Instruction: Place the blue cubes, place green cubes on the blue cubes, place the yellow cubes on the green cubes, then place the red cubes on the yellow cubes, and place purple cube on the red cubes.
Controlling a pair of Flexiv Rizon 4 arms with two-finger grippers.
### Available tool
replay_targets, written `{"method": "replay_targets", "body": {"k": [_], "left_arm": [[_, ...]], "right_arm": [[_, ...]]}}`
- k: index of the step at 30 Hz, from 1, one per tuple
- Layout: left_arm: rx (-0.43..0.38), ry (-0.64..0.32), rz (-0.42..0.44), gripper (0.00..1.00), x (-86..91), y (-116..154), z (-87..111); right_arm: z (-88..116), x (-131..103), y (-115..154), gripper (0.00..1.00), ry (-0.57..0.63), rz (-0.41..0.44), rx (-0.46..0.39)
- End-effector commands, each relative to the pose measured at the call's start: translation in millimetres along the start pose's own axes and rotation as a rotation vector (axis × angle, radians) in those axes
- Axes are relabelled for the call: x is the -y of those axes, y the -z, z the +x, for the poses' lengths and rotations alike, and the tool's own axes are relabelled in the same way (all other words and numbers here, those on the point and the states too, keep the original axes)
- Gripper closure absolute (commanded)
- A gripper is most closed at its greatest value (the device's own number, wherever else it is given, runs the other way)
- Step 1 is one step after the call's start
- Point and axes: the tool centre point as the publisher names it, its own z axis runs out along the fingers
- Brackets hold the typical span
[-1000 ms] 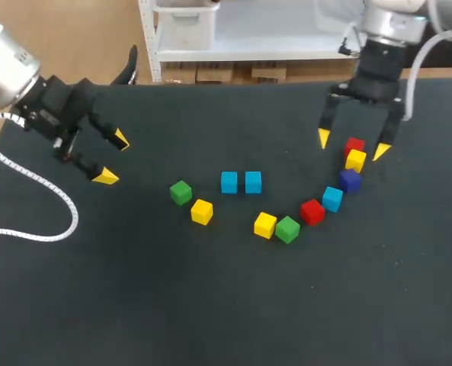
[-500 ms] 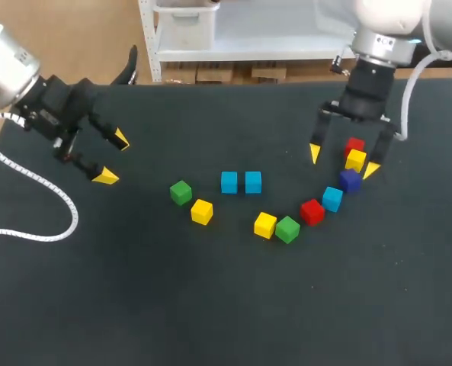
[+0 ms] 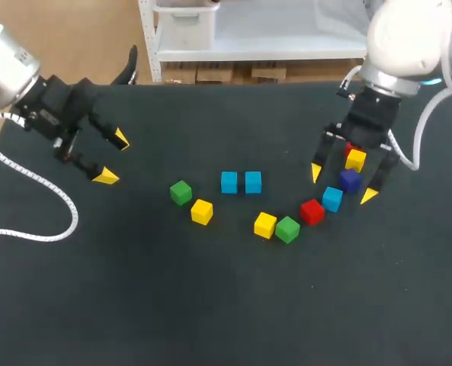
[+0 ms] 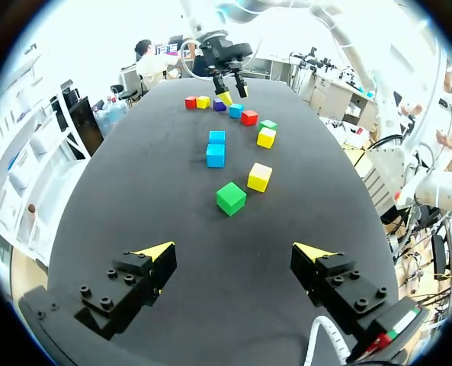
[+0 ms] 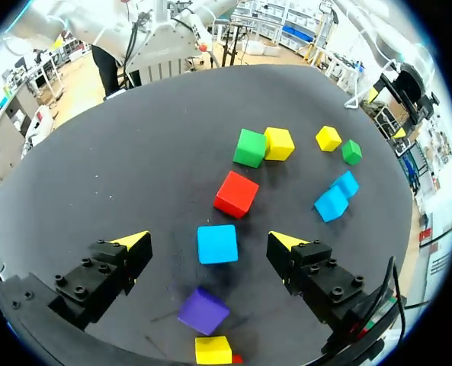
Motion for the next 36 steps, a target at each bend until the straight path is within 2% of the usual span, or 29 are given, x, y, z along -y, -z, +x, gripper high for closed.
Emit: {"method": "replay_targets", "body": {"k": [1,14,29,30,32,35,36], "left_arm": [[0.003,-0.004,-0.002,0.00,0.7,0,1.3],[0.003,-0.004,-0.002,0.00,0.7,0,1.3],[0.003,-0.004,-0.002,0.00,0.7,0,1.3],[0.003,-0.004,-0.002,0.00,0.7,0,1.3],[0.003,-0.004,-0.002,0.00,0.7,0,1.3],[0.003,-0.004,-0.002,0.00,0.7,0,1.3],[0.003,-0.004,-0.002,0.00,0.7,0,1.3]], "right_arm": [[0,-3,-7,0.00,0.007,0.025,-0.026],[13,3,-7,0.00,0.023,-0.029,-0.027],[13,13,-9,0.00,0.039,-0.064,-0.041],[13,13,-10,0.06,0.039,-0.064,-0.042],[12,13,-10,0.50,0.037,-0.063,-0.045],[13,12,-11,0.58,0.028,-0.068,-0.055],[13,12,-12,0.64,0.026,-0.068,-0.056]]}}
